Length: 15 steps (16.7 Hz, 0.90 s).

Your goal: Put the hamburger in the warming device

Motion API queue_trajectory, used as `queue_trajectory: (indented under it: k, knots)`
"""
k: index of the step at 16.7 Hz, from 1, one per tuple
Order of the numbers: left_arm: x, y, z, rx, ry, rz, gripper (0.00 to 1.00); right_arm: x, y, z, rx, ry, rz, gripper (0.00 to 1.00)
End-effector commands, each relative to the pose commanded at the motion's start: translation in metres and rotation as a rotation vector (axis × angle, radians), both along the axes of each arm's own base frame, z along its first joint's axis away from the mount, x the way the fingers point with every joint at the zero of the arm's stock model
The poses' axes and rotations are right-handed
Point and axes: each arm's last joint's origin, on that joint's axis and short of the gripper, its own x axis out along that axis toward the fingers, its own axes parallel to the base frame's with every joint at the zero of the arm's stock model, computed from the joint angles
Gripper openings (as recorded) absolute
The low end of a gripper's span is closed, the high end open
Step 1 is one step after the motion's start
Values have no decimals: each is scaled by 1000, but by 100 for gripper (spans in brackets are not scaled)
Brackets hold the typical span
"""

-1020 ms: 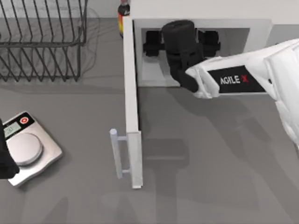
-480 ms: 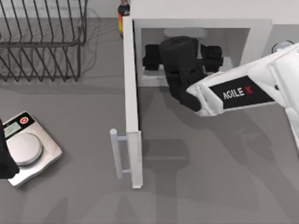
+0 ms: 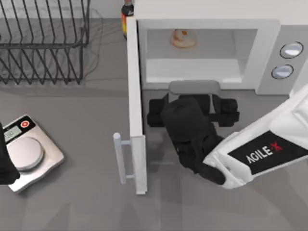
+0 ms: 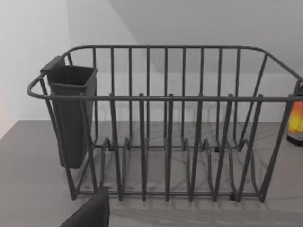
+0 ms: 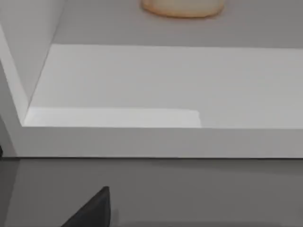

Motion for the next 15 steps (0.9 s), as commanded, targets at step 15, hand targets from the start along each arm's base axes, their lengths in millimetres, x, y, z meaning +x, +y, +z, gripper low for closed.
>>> queue_trajectory:
  k: [15]
  knots:
    - [0,0,0,0,0,0,100,-13,-2,70,3,-8,-7,100]
